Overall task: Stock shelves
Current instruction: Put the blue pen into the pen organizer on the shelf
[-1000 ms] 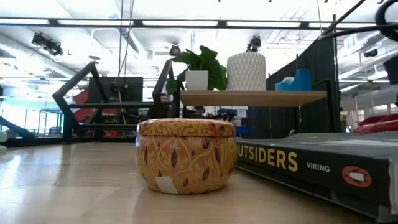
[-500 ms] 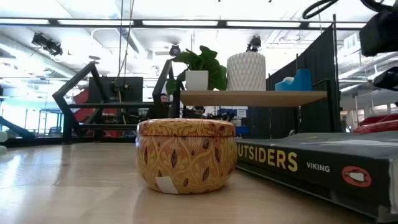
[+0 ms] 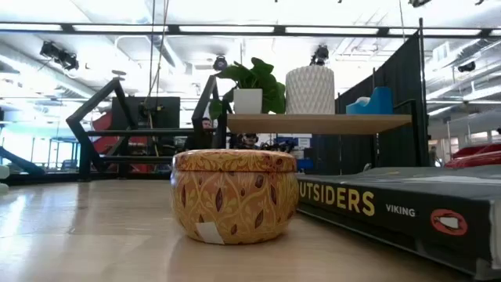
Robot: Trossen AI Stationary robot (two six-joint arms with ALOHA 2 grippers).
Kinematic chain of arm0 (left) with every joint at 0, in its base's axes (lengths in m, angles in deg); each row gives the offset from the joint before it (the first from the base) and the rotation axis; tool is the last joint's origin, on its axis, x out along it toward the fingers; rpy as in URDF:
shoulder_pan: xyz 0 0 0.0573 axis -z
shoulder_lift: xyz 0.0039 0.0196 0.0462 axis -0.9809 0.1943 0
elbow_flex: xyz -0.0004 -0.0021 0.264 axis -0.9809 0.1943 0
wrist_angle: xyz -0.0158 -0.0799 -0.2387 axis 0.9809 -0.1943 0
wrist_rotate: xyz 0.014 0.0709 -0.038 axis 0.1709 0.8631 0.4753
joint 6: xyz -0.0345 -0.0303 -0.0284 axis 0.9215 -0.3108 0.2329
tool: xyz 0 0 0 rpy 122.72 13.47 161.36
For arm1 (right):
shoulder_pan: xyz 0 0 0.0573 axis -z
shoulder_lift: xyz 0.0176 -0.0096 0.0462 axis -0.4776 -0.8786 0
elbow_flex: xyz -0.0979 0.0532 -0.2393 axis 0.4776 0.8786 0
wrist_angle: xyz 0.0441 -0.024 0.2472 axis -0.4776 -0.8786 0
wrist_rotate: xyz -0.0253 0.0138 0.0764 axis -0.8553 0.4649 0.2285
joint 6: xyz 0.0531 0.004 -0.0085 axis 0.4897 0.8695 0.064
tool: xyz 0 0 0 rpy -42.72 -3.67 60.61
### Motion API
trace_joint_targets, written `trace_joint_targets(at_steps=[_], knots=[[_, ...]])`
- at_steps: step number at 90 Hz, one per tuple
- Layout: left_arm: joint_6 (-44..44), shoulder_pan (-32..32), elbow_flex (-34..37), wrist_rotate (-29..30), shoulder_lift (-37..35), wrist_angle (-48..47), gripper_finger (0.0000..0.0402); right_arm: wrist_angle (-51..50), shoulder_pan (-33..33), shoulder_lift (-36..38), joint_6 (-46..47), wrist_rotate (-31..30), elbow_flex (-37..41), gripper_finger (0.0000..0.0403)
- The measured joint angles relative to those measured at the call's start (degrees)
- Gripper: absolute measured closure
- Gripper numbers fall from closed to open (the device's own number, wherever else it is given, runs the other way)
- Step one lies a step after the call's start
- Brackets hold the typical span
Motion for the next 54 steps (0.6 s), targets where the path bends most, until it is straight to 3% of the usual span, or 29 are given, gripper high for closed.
trace_joint_targets(at_steps=[18, 54], knots=[[0.0, 0.0, 0.0, 0.0, 0.0, 0.0, 0.0271, 9.93, -4.58, 0.0, 1.63, -1.72, 6.01, 0.0201], [0.35, 0.0, 0.0, 0.02, 0.0, 0.01, 0.0271, 16.65, -5.93, 0.22, 1.45, -4.31, 12.31, 0.0279]])
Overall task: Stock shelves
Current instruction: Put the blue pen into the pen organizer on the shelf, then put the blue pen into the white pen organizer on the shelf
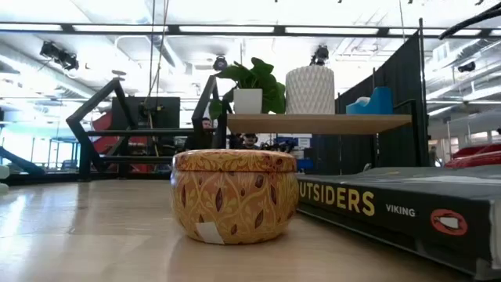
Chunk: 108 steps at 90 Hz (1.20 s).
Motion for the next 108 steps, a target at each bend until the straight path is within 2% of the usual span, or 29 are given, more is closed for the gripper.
trace_joint_targets(at_steps=[18, 39, 57, 91, 108], knots=[[0.07, 0.0, 0.0, 0.0, 0.02, -0.01, 0.0271, 0.18, 0.07, -0.11, -0.15, 0.08, 0.07, 0.0315], [0.7, 0.0, 0.0, 0.0, 0.0, 0.01, 0.0271, 0.58, 2.06, -0.09, -0.13, 1.71, -0.02, 0.0389], [1.16, 0.0, 0.0, 0.0, 0.01, 0.0, 0.0271, 0.63, 6.3, -0.25, 0.26, 1.41, -0.62, 0.0397], [1.14, 0.0, 0.0, -0.02, 0.02, -0.02, 0.0271, 0.66, 9.91, -0.44, -2.44, -14.92, -6.2, 0.0401], [0.28, 0.0, 0.0, 0.0, 0.02, 0.01, 0.0271, 4.92, 11.06, -0.31, -12.07, -21.48, -10.89, 0.0402]])
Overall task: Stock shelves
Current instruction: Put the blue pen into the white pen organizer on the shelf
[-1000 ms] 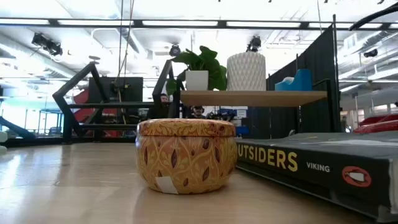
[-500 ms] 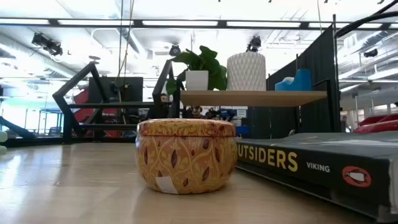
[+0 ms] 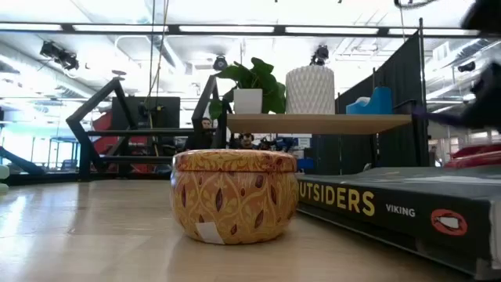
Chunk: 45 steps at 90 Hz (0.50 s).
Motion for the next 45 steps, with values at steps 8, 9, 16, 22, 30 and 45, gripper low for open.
trace_joint_targets(at_steps=[8, 9, 16, 22, 30, 45], knots=[[-1.07, 0.0, 0.0, 0.0, -0.01, 0.0, 0.0271, 5.12, 0.85, 0.07, -8.32, -1.8, -2.05, 0.0402], [-1.36, 0.0, 0.0, 0.01, -0.02, 0.0, 0.0271, 5.99, 0.98, 0.07, -9.47, -1.93, -2.25, 0.0402], [-3.63, 0.0, 0.0, 0.11, -0.01, 0.29, 0.0271, 13.17, 2.08, 0.09, -18.31, -2.15, -3.33, 0.0402], [-5.28, 0.0, 0.02, 0.15, 0.0, 1.61, 0.0271, 20.64, 3.0, 0.11, -26.48, -2.17, -3.61, 0.0403], [-6.97, 0.0, 0.02, 0.17, 0.0, 3.74, 0.0271, 31.95, 4.86, 0.12, -37.93, -2.17, -3.63, 0.0403], [-8.39, 0.0, 0.01, 0.17, 0.0, 5.7, 0.0271, 58.04, 10.47, 0.14, -65.01, -2.18, -3.66, 0.0403]])
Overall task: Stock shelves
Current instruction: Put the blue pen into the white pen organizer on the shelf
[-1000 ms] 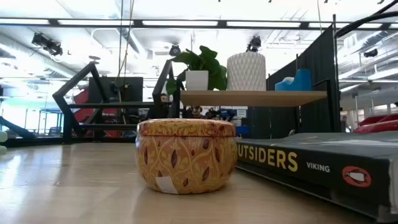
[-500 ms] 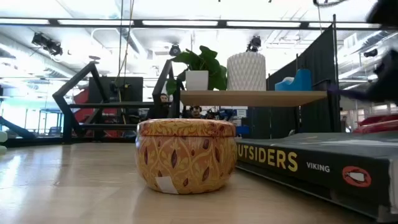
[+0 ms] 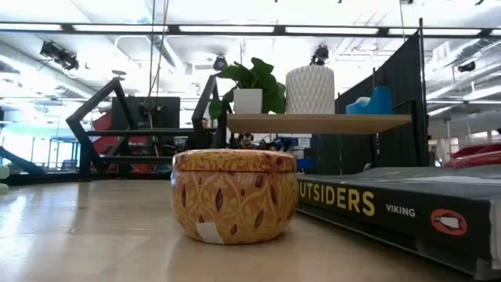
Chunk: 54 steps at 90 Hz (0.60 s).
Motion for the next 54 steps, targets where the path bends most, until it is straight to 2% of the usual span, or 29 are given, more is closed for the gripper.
trace_joint_targets(at_steps=[15, 24, 31, 37, 45, 54], knots=[[0.02, 0.0, -0.01, 0.0, 0.0, -0.1, 0.0271, 26.81, 8.46, 0.13, -25.42, 2.58, -0.08, 0.0403], [0.06, 0.0, 0.02, 0.0, 0.0, -0.28, 0.0271, 32.85, 15.47, 0.99, -30.88, 6.44, -0.09, 0.0403], [0.11, 0.0, 0.0, -0.01, 0.0, -0.41, 0.0271, 32.1, 21.63, 2.29, -28.88, 11.05, -0.08, 0.0403], [0.13, 0.0, 0.02, 0.0, 0.0, -0.88, 0.0271, 30.37, 26.59, 3.34, -22.7, 16.59, -0.07, 0.0403], [-0.14, 0.0, 0.0, 1.26, 0.0, -1.85, 0.0271, 26.21, 31.8, 5.5, -11.65, 28.74, -0.07, 0.0403], [-3.47, 0.35, -0.01, 8.57, 0.0, -2.21, 0.0271, 22.8, 35.05, 7.82, 0.18, 42.16, -0.08, 0.0403]])
